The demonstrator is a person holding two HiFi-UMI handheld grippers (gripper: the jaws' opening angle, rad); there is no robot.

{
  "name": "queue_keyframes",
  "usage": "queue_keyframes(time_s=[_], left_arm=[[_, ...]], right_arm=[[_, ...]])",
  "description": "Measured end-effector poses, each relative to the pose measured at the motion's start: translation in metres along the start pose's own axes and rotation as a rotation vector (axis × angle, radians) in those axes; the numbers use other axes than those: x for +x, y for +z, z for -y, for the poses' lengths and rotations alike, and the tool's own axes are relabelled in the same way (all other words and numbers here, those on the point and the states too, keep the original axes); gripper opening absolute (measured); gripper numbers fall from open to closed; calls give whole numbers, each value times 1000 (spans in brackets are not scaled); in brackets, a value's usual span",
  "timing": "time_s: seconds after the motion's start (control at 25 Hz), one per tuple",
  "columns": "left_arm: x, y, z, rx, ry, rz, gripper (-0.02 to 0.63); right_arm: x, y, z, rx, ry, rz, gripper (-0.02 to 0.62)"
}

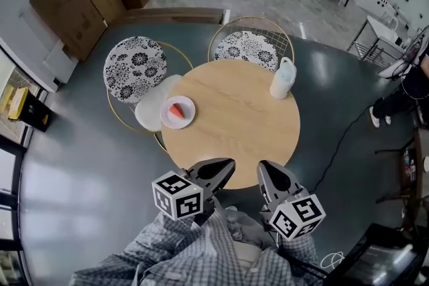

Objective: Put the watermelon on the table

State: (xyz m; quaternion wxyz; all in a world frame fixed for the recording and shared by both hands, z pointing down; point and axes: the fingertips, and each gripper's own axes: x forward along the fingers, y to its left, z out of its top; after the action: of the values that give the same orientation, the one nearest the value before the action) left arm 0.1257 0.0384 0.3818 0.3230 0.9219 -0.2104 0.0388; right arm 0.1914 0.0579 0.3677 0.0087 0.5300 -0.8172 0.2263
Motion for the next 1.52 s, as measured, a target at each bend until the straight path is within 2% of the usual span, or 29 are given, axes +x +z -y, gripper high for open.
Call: queue_keyframes(time_s=[0.92,1.52], left_arm=[[5,-4,9,-24,-50,-28,6],[3,-6,7,-30,-54,-30,6]], right_arm=[[3,-3,-8,2,17,2,8],[5,-4,-11,-16,33,10,8]])
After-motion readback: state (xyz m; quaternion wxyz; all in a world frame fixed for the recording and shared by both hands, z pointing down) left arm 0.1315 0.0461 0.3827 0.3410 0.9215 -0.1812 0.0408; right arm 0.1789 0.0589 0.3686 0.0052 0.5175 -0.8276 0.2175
